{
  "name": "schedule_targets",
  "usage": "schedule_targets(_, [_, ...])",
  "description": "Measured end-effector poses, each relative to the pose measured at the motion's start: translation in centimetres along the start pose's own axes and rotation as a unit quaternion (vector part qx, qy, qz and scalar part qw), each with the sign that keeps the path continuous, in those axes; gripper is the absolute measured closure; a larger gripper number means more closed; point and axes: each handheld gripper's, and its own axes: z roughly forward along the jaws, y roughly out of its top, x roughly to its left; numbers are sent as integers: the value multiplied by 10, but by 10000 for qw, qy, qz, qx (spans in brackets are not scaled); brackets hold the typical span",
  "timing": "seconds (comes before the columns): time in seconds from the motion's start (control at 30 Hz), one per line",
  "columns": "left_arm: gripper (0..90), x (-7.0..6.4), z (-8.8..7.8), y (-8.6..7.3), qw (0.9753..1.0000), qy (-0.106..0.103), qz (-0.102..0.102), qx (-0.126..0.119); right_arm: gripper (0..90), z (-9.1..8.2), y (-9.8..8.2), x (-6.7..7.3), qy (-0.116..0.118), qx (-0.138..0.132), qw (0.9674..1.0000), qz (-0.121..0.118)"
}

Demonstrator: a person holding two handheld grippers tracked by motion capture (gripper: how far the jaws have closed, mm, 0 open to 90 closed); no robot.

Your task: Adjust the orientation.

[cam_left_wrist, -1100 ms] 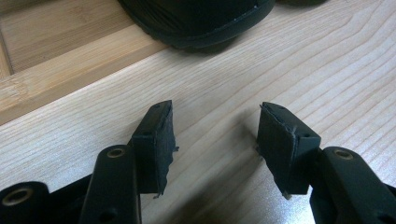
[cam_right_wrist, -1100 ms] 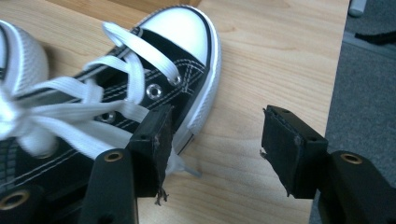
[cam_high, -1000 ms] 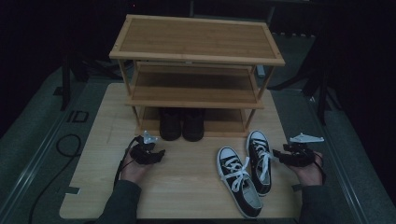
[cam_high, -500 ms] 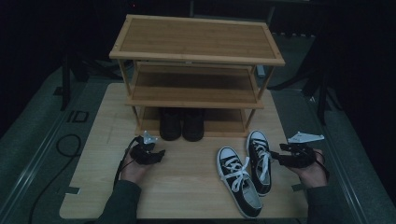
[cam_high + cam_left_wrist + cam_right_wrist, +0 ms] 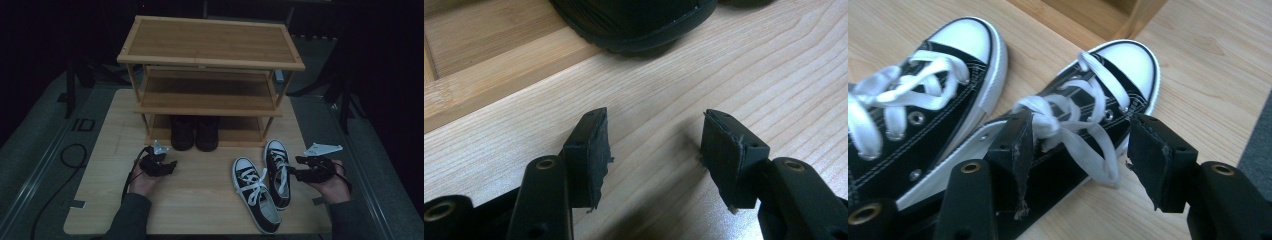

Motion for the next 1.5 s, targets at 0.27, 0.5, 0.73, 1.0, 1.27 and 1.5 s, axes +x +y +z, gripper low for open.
schedule_targets(0.27, [449, 0, 0, 0, 10000, -1, -4, -4, 446, -3, 4, 10, 164, 46, 9997, -183])
schedule_targets(0.5, [447, 0, 0, 0, 10000, 4, -10, -8, 448, -8, 7, 16, 246, -27, 9994, -244])
schedule_targets(0.73, [441, -1, 0, 0, 10000, 4, -6, -8, 459, -9, 9, 22, 355, -20, 9988, -332])
schedule_targets(1.0, [440, -1, 0, 0, 10000, 9, -9, -14, 472, -8, 11, 33, 504, -7, 9978, -427])
schedule_targets(1.27, [437, -1, 0, 0, 10000, 3, -6, -20, 475, -5, 14, 44, 629, -11, 9967, -520])
schedule_targets(1.5, [432, -1, 0, -1, 10000, 1, -3, -41, 470, -3, 12, 56, 768, 37, 9952, -598])
